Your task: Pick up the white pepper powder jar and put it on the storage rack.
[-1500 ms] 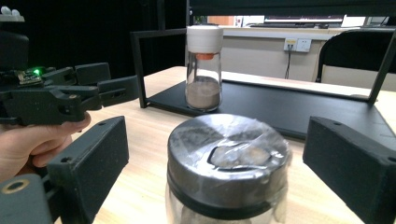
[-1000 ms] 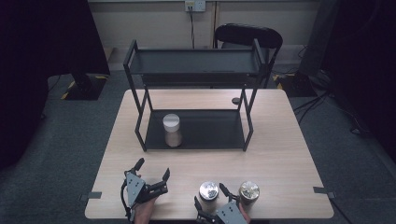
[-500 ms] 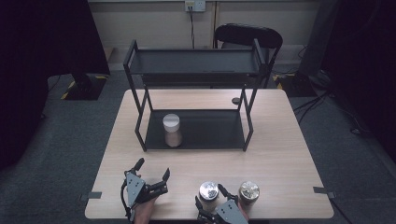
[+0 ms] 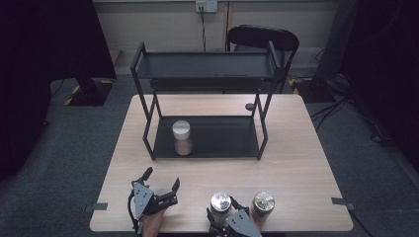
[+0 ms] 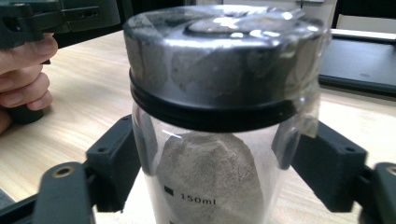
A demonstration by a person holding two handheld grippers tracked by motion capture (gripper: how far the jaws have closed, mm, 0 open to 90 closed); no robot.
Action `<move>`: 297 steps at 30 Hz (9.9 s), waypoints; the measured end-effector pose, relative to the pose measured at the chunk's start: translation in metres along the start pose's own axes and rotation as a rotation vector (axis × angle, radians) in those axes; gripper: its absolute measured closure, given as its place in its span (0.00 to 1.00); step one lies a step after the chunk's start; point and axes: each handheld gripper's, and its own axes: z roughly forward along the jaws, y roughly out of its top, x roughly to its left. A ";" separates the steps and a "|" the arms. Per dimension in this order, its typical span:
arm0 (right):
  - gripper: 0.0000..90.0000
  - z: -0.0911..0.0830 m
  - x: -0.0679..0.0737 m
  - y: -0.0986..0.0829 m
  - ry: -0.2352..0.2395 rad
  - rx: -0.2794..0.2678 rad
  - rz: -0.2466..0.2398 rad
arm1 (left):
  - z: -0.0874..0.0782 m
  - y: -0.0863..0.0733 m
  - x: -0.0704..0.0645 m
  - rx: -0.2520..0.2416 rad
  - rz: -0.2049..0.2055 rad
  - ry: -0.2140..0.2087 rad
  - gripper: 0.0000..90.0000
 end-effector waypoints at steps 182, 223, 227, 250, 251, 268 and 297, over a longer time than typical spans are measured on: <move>0.34 0.146 -0.046 0.089 -0.013 -0.040 -0.011 | 0.000 0.000 0.003 0.001 0.001 -0.017 0.01; 0.34 0.202 -0.050 0.088 -0.058 0.033 0.006 | 0.000 0.000 0.005 0.001 0.000 -0.028 0.01; 0.34 0.206 -0.051 0.089 -0.058 0.041 0.009 | 0.000 0.000 0.005 0.001 0.000 -0.030 0.01; 0.33 0.214 -0.052 0.087 -0.068 0.065 0.005 | 0.000 0.000 0.005 0.001 0.000 -0.030 0.01; 0.33 0.214 -0.052 0.087 -0.069 0.066 0.008 | 0.000 0.000 0.005 0.001 0.000 -0.030 0.01; 0.33 0.214 -0.055 0.091 -0.057 0.080 0.012 | 0.000 0.000 0.005 0.001 0.000 -0.030 0.01; 0.04 0.215 -0.052 0.091 -0.086 0.070 0.051 | 0.000 0.000 0.005 0.001 0.000 -0.029 0.01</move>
